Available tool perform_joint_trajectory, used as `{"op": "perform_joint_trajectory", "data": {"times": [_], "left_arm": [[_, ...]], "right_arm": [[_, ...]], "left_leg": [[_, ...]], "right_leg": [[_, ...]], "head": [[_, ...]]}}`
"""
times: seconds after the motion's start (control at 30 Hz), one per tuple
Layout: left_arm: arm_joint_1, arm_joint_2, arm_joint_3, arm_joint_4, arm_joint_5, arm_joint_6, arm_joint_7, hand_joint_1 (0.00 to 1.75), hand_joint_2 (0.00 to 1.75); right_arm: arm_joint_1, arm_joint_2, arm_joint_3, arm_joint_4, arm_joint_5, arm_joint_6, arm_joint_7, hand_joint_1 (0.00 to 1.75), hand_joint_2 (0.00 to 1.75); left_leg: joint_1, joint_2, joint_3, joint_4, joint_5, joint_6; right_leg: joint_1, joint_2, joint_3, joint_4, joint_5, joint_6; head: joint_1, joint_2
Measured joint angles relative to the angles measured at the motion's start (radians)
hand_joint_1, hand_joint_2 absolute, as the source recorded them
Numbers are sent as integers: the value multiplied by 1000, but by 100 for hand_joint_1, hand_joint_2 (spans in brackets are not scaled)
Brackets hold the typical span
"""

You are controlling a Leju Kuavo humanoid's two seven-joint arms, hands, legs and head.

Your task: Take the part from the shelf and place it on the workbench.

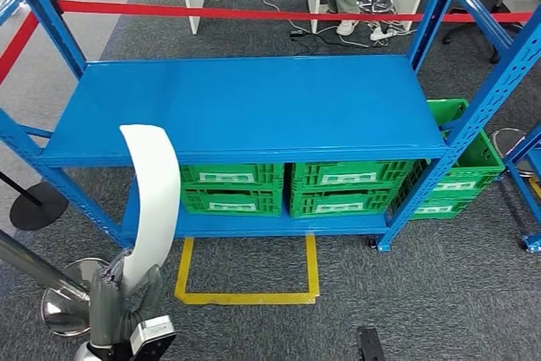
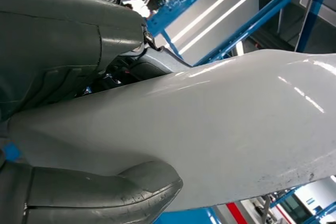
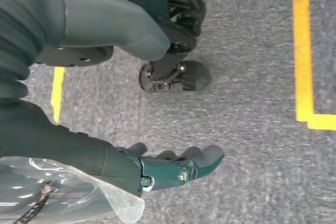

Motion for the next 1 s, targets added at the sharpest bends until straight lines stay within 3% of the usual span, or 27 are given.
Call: {"op": "perform_joint_trajectory", "data": {"times": [0.07, 0.1, 0.13, 0.17, 0.2, 0.27, 0.33, 0.37, 0.43, 0.47, 0.53, 0.6, 0.63, 0.67, 0.7, 0.77, 0.83, 0.87, 0.93, 0.97, 1.0], "left_arm": [[2, -3, 10, 4, -4, -8, -7, 175, 175], [3, -4, 13, 6, -4, -12, -9, 175, 175], [3, -5, 16, 7, -5, -17, -11, 175, 175], [3, -6, 17, 9, -7, -21, -12, 175, 175], [3, -7, 18, 10, -8, -25, -13, 175, 175], [3, -9, 20, 11, -12, -30, -13, 175, 175], [3, -12, 22, 12, -14, -32, -14, 175, 175], [3, -14, 23, 12, -14, -32, -14, 175, 175], [4, -15, 24, 12, -14, -32, -14, 175, 175], [5, -16, 24, 12, -13, -33, -14, 175, 175], [6, -15, 24, 12, -10, -34, -14, 175, 175], [7, -15, 24, 14, -8, -35, -14, 175, 175], [7, -15, 24, 15, -7, -36, -13, 175, 175], [7, -15, 24, 16, -6, -36, -13, 175, 175], [7, -15, 24, 17, -6, -36, -12, 175, 175], [7, -14, 24, 18, -5, -36, -12, 175, 175], [7, -15, 24, 18, -5, -36, -12, 175, 175], [7, -15, 25, 18, -5, -36, -12, 175, 175], [8, -15, 25, 18, -5, -36, -12, 175, 175], [7, -15, 25, 18, -5, -36, -12, 175, 175], [7, -16, 26, 18, -5, -36, -12, 175, 175]], "right_arm": [[0, 2, -1, 0, 2, -7, -2, 0, 175], [0, 3, -2, 0, 3, -7, -2, 0, 175], [0, 4, -2, 0, 3, -2, -3, 0, 175], [1, 4, -4, 0, 1, 7, -6, 0, 175], [1, 5, -5, 0, -2, 19, -11, 0, 175], [-1, 6, -7, 0, -5, 36, -21, 0, 175], [-3, 9, -8, 0, -5, 44, -27, 0, 175], [-3, 10, -8, 0, -4, 48, -29, 0, 175], [1, 11, -8, 0, -3, 55, -32, 0, 175], [3, 12, -8, 0, -2, 57, -32, 0, 175], [4, 13, -9, 1, 0, 59, -33, 0, 175], [4, 13, -10, 1, 2, 59, -33, 0, 175], [5, 13, -10, 1, 3, 59, -33, 0, 175], [5, 13, -10, 1, 4, 59, -33, 0, 175], [5, 13, -10, 1, 4, 59, -33, 0, 175], [5, 14, -10, 1, 5, 59, -33, 0, 175], [5, 15, -10, 1, 5, 59, -33, 0, 175], [5, 15, -10, 1, 6, 59, -33, 0, 175], [5, 16, -10, 1, 6, 59, -33, 0, 175], [6, 16, -10, 2, 6, 59, -32, 0, 175], [7, 16, -10, 2, 6, 60, -32, 0, 175]], "left_leg": [[-1, 2, -24, 1, 20, 8], [-2, 2, -38, 4, 29, 9], [-3, 2, -53, 7, 39, 9], [-4, 2, -68, 10, 48, 8], [-4, 2, -83, 15, 56, 6], [-5, 2, -108, 26, 68, -1], [-8, 2, -125, 40, 80, -10], [-9, 2, -131, 43, 87, -15], [-6, 1, -140, 49, 95, -26], [-4, -1, -146, 58, 79, -31], [0, -2, -165, 127, -5, -42], [4, -2, -186, 248, -100, -49], [5, -2, -188, 296, -117, -51], [5, -2, -178, 315, -109, -51], [6, -2, -151, 297, -84, -49], [5, -2, -62, 177, -35, -42], [2, -3, 13, 52, -29, -32], [0, -3, 27, 21, -35, -27], [-1, -2, 20, 6, -28, -17], [1, 0, 11, 3, -18, -10], [2, 2, 1, 1, -7, -1]], "right_leg": [[-1, 5, -34, 115, -98, 6], [-1, 6, -47, 178, -131, 8], [-1, 6, -50, 222, -140, 10], [-1, 6, -37, 234, -126, 11], [-2, 6, -7, 211, -99, 11], [-3, 7, 92, 87, -59, 10], [-2, 11, 171, -34, -69, 3], [0, 13, 184, -62, -78, -2], [1, 11, 174, -74, -74, -18], [1, 8, 167, -74, -66, -27], [0, 3, 147, -76, -47, -43], [2, 0, 125, -73, -25, -49], [3, -1, 112, -70, -15, -49], [4, -2, 97, -66, -5, -48], [4, -3, 81, -61, 3, -47], [5, -3, 55, -51, 17, -43], [7, -2, 40, -46, 32, -34], [8, -2, 34, -46, 41, -28], [7, -3, 24, -47, 56, -15], [6, -1, 16, -41, 47, -9], [6, 1, 4, -20, 19, -4]], "head": [[3, 0], [3, 0], [3, 0], [3, 0], [3, 0], [3, 0], [2, 0], [2, 0], [3, 0], [2, 0], [-1, 0], [-3, 0], [-3, 0], [-3, 0], [-3, 0], [-3, 0], [-3, 0], [-3, 0], [-2, 0], [-2, 0], [-1, 0]]}}
